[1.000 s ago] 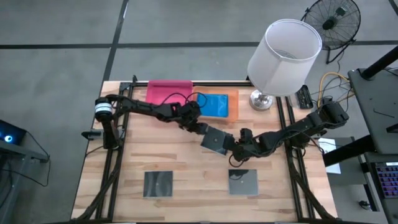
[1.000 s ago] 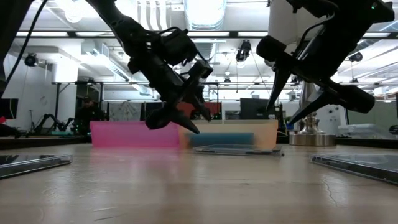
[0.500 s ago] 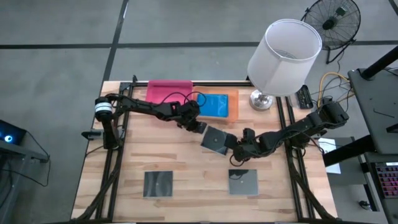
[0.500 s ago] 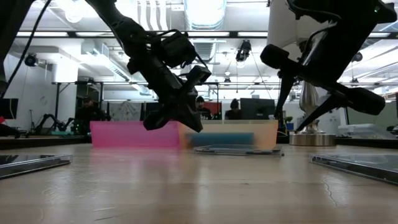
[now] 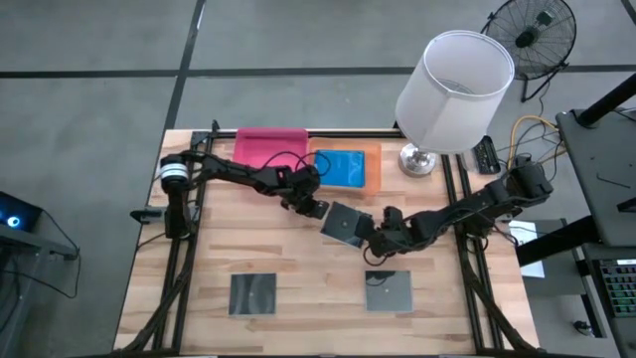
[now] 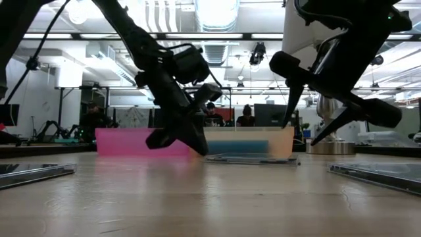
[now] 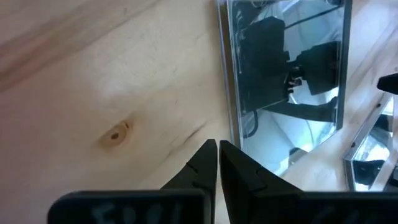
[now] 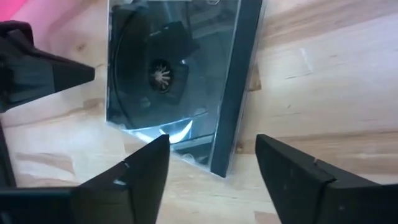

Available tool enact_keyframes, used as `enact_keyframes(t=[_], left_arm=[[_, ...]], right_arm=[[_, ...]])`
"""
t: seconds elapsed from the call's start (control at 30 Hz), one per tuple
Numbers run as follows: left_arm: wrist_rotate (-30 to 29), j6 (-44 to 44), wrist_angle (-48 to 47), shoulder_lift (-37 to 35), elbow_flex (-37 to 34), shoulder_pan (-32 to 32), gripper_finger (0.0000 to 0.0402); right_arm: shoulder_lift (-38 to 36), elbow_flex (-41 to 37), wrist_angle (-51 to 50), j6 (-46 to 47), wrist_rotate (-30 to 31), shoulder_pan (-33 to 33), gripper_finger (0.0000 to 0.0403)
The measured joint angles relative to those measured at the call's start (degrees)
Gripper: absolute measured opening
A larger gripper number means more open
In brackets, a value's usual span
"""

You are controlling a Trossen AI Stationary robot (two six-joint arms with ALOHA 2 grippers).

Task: Pick & place jewel cases by type
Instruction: Put the top black CD case into the pink bin

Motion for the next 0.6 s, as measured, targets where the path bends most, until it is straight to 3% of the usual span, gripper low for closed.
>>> enact_keyframes(t=[0.27, 0.6], left_arm=[[-0.01, -0.75, 0.96, 0.14, 0.00, 0.02, 0.0000], [-3.01, -2.49, 1.15, 0.14, 0.00, 0.12, 0.0000]], right_arm=[[1.72, 0.00, 0.12, 3.25, 0.47, -0.02, 0.0304], [2.90, 0.00, 0.65, 2.95, 0.89, -0.70, 0.0321]])
